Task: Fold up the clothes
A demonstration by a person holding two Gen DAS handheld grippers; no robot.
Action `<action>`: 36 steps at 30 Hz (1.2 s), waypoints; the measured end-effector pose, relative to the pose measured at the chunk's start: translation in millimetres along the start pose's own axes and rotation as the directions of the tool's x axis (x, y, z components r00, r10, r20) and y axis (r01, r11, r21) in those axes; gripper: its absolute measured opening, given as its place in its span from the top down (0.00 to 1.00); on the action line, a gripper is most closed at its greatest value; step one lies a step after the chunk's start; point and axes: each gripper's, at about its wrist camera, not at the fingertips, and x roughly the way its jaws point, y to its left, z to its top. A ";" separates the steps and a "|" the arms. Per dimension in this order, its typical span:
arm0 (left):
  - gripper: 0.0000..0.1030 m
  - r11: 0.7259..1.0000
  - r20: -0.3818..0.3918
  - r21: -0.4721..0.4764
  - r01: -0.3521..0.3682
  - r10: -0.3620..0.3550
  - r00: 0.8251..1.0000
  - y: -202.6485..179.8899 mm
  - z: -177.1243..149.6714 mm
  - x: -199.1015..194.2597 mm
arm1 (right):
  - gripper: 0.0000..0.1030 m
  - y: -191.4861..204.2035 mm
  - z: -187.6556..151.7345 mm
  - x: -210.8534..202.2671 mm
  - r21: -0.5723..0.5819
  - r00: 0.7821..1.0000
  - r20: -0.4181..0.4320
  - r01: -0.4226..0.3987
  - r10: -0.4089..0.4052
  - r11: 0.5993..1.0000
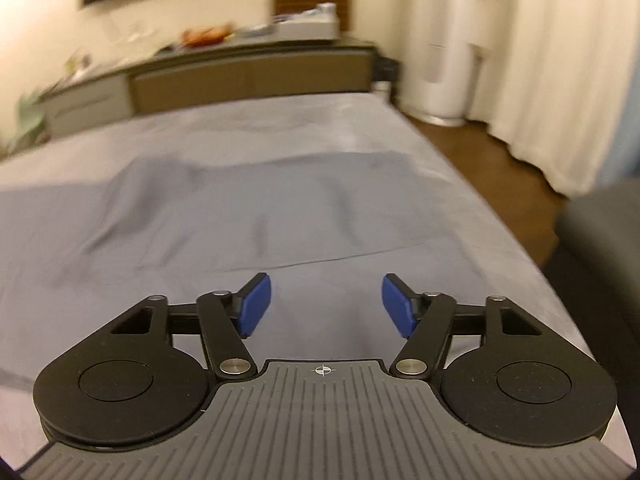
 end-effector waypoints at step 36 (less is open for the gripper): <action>0.29 0.937 -0.017 0.249 0.247 -0.250 0.968 -147.6 -29.3 -47.3 | 0.28 -202.8 -70.2 -31.8 0.669 0.997 0.045 -0.078 0.065 0.739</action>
